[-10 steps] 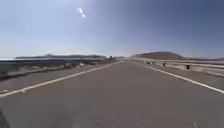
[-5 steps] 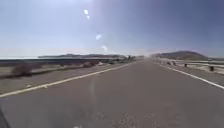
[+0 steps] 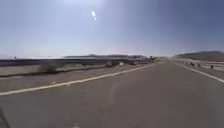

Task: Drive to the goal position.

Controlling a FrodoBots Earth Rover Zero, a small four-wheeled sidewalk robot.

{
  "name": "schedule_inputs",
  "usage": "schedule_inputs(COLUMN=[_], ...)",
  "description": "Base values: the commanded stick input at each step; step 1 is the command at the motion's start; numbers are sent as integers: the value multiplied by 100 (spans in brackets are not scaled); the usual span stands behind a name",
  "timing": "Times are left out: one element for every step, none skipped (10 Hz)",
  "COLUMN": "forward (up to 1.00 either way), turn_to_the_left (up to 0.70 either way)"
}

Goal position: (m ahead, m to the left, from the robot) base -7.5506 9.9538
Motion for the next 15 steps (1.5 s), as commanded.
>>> schedule_inputs(forward=[0, 0, 0, 0, 0, 0, 0, 0, 0, 0, 0, 0, 0, 0, 0], turn_to_the_left=[45, 45, 45, 45, 45, 45, 45, 45, 45, 45, 45, 45, 45, 45, 45])
